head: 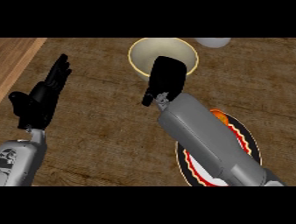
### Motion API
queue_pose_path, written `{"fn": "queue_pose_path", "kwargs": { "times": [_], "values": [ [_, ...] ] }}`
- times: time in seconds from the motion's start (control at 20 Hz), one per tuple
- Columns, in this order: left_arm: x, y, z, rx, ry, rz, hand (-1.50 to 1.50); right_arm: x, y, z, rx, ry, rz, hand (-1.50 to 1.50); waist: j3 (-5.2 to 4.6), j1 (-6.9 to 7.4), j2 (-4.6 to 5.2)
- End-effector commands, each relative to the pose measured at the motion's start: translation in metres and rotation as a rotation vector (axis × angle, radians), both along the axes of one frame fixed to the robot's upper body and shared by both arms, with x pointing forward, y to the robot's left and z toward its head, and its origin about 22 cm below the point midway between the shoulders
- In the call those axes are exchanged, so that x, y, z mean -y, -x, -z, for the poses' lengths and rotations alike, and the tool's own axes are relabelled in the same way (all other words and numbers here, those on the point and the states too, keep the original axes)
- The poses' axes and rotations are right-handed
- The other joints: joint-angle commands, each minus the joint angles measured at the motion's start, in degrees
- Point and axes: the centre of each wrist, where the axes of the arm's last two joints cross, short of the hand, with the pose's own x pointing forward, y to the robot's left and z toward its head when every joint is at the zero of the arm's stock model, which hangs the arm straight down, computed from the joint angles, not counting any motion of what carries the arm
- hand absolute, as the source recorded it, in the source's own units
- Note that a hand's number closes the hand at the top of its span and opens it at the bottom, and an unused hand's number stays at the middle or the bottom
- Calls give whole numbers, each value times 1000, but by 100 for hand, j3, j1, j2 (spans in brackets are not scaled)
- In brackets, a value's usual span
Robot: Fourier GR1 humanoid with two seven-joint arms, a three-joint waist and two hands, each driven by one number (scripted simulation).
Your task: Pick the cupcake from the plate and place it in the bowl
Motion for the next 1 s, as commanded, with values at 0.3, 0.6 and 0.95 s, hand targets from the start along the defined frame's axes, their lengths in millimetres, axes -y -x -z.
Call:
{"fn": "queue_pose_path", "kwargs": {
  "times": [0.3,0.6,0.95],
  "values": [
    [5,-7,1,-9,11,-19,0,-55,-4,-97,443,2,207,150,-10,-173,-91],
    [-19,2,13,-26,-15,-65,0,-60,-11,-118,498,-40,299,150,-9,-263,-110],
    [-21,-1,8,-23,1,-86,0,-47,-28,-101,490,-143,316,150,7,-476,-76]
  ]
}}
